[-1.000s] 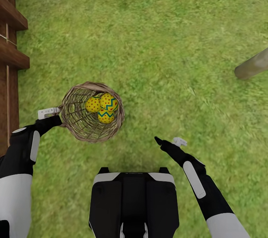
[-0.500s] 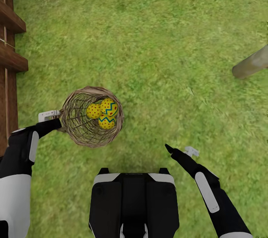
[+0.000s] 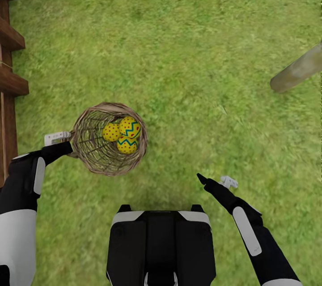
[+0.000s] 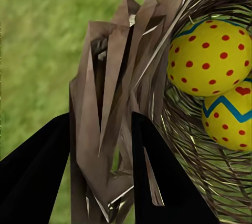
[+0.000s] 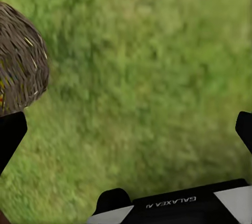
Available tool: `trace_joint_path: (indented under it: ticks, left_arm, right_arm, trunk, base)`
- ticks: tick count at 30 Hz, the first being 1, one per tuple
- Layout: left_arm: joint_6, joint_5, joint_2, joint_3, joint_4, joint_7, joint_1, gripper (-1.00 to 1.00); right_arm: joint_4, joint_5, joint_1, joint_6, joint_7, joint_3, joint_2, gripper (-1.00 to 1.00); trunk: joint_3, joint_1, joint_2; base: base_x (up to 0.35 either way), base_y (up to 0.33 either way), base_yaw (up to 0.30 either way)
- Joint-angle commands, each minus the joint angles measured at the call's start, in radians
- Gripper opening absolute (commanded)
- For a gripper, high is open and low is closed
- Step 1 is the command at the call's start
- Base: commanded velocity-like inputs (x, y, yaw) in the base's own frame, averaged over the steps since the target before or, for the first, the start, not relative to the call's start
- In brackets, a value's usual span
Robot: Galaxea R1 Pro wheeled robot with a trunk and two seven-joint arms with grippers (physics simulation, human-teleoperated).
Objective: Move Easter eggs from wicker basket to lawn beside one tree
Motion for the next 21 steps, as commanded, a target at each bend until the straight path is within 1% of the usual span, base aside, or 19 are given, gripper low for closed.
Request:
trace_joint_path:
  ticks: [1,21]
  left_arm:
    - [0.007,0.009,0.000,0.002,-0.001,-0.007,0.000,-1.00]
    - [0.004,0.009,0.000,0.002,-0.017,-0.008,0.004,-1.00]
  right_arm:
    - [0.000,-0.003,0.000,0.006,0.002,-0.002,0.001,1.00]
    - [0.008,-0.003,0.000,0.005,-0.003,-0.001,0.005,1.00]
  trunk:
    - [0.001,0.001,-0.002]
    - [0.031,0.001,-0.002]
  base:
    - [0.000,0.000,-0.098]
    - [0.000,0.000,-0.088]
